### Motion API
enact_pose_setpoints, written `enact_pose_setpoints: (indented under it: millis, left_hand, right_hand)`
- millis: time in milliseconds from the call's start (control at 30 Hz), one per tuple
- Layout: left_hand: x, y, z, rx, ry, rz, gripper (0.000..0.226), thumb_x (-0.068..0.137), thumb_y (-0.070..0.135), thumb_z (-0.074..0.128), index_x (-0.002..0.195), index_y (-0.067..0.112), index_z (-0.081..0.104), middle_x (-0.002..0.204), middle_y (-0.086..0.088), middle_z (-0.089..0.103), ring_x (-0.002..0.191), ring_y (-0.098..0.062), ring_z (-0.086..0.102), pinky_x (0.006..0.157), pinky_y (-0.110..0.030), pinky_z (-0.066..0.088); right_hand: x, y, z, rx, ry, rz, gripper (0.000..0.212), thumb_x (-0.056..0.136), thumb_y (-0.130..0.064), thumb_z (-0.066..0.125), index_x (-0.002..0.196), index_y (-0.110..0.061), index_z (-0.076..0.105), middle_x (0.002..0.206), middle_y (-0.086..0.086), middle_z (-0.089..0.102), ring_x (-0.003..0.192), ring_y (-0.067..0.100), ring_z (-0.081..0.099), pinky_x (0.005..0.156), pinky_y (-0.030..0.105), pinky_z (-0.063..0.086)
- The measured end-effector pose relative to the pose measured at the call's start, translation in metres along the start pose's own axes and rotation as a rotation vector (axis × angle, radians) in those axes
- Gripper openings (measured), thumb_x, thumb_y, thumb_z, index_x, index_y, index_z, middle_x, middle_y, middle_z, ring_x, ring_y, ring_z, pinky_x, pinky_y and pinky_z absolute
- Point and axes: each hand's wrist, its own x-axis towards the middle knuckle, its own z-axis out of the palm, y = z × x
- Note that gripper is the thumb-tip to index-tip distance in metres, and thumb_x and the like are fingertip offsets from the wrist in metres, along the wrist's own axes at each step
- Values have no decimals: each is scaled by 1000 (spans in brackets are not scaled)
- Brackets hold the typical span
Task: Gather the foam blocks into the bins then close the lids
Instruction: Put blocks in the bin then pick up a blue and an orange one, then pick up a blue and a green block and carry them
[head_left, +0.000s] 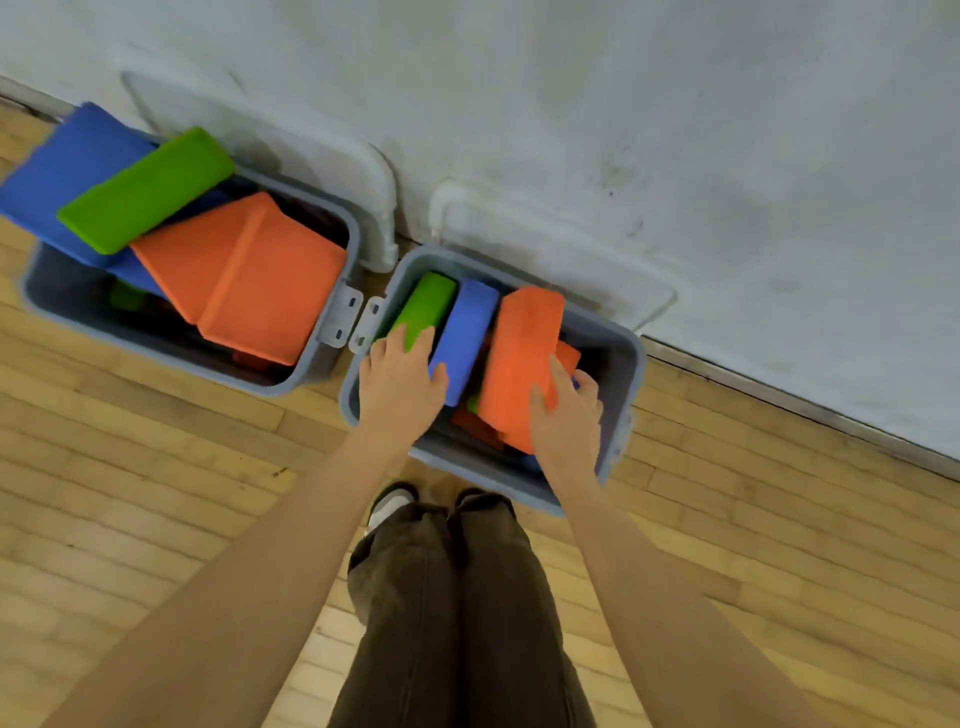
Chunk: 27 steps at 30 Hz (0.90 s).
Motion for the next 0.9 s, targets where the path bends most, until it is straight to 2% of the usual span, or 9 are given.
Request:
enact_pose_setpoints:
  millis: [167,300,367,433,533,667,767,833,900]
  left_hand:
    - [-55,-14,-41,-115,1,-56,44,93,26,50,135,12,47,138,-12,45,124,-35,42,102,-47,34]
    - [-121,-34,-73,-282,17,-254,41,95,27,45,135,15,48,135,-9,46,122,-31,45,101,-45,36]
    - [-156,-42,-84,-387,62,-360,38,96,25,45,132,15,50,134,-9,47,118,-29,48,98,-40,39]
    - [-188,-52,-90,-497,73,-465,38,97,26,43,133,15,50,130,-7,50,114,-25,50,90,-30,39]
    - [-233,-74,-88,-623,65,-627,39,98,32,41,133,17,50,128,-4,55,110,-20,54,81,-24,39]
    - [-308,-116,-71,-721,63,-784,39,97,33,42,130,16,51,128,-5,55,102,-19,56,82,-29,45]
    - [-371,-148,-49,-912,110,-899,38,97,31,43,130,13,50,127,-6,54,85,-13,55,69,-23,43]
    - [-417,-168,-31,-1067,175,-1016,37,98,28,44,130,12,52,122,-8,57,86,-14,55,71,-23,43]
    - [-463,-184,-15,-1185,263,-1139,35,97,26,45,128,11,54,111,-8,62,89,-17,56,74,-24,43]
  right_hand:
    - [-26,-16,-43,64,-124,-156,40,98,-29,44,138,-22,45,133,7,45,118,26,47,86,37,44]
    - [-60,-40,-72,36,-289,-243,37,99,-28,42,134,-17,49,128,8,53,112,26,52,91,42,44]
    - [-77,-53,-77,2,-372,-299,34,98,-25,42,129,-15,53,121,8,59,108,27,54,90,43,43]
    - [-94,-65,-75,-61,-463,-369,29,98,-22,42,122,-15,56,107,5,62,97,25,55,82,38,42]
    - [-123,-91,-66,-204,-609,-463,21,97,-25,45,115,-21,55,90,-6,54,84,15,49,74,28,35]
    - [-173,-121,-35,-406,-757,-574,33,97,-24,45,126,-15,55,104,1,61,85,17,55,74,31,44]
    - [-219,-138,-1,-519,-855,-640,35,95,-24,47,127,-16,56,121,1,59,108,22,55,87,29,42]
    - [-259,-150,26,-625,-934,-693,34,96,-25,46,128,-17,55,116,-3,55,116,20,51,91,25,38]
    - [-303,-161,59,-704,-1000,-778,32,96,-25,47,126,-17,56,119,0,58,116,21,51,96,29,40]
